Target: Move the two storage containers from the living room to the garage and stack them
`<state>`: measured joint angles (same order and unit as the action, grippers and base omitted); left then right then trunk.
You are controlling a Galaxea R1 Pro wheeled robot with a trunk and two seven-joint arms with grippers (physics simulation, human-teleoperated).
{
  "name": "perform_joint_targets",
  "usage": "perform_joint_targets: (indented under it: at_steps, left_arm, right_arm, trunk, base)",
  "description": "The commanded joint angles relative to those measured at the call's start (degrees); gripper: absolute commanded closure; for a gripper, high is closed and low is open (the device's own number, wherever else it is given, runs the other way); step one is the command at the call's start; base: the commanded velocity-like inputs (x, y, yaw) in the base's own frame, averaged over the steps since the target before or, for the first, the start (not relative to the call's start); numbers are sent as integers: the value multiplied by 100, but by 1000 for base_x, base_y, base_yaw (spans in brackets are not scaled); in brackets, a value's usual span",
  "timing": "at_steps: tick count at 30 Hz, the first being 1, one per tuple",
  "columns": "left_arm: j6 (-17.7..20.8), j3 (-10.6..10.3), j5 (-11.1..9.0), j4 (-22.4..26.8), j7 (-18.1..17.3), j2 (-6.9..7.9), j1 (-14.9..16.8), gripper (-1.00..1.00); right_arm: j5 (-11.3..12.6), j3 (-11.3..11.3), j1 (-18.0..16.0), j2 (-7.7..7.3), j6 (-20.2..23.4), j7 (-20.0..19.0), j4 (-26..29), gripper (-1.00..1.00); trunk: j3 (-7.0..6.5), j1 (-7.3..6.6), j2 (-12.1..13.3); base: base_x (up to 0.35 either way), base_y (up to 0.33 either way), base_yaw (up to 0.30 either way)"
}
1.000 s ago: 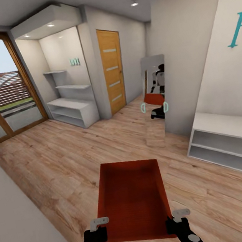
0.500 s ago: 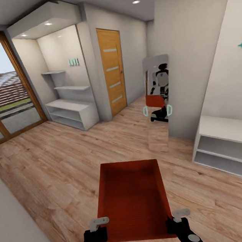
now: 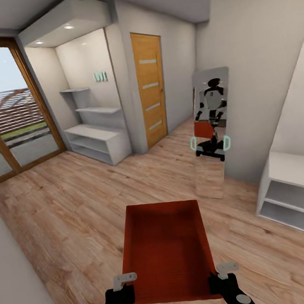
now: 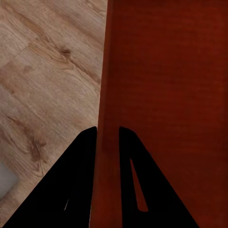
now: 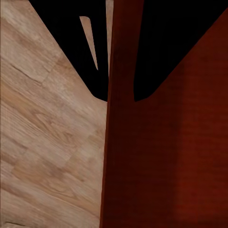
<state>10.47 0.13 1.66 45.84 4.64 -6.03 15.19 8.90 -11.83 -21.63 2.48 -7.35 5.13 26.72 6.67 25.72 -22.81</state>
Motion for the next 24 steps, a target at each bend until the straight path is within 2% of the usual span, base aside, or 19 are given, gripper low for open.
perform_joint_targets:
  at_steps: [1, 13, 24]
  left_arm:
    - [201, -163, -51, -5, -34, -329, 2, 100]
    - [201, -164, -51, -5, -34, -329, 2, 100]
    - [201, -163, -51, -5, -34, -329, 2, 100]
  right_arm:
    - [25, -4, -8, -2, -29, 49, 17, 100]
    - [24, -4, -8, -2, -29, 49, 15, 100]
    - [24, -4, -8, -2, -29, 49, 16, 100]
  trunk:
    - [11, 6, -11]
    - [11, 6, -11]
    - [11, 6, -11]
  base:
    - [327, 0, 145]
    - [327, 0, 22]
    - [327, 0, 174]
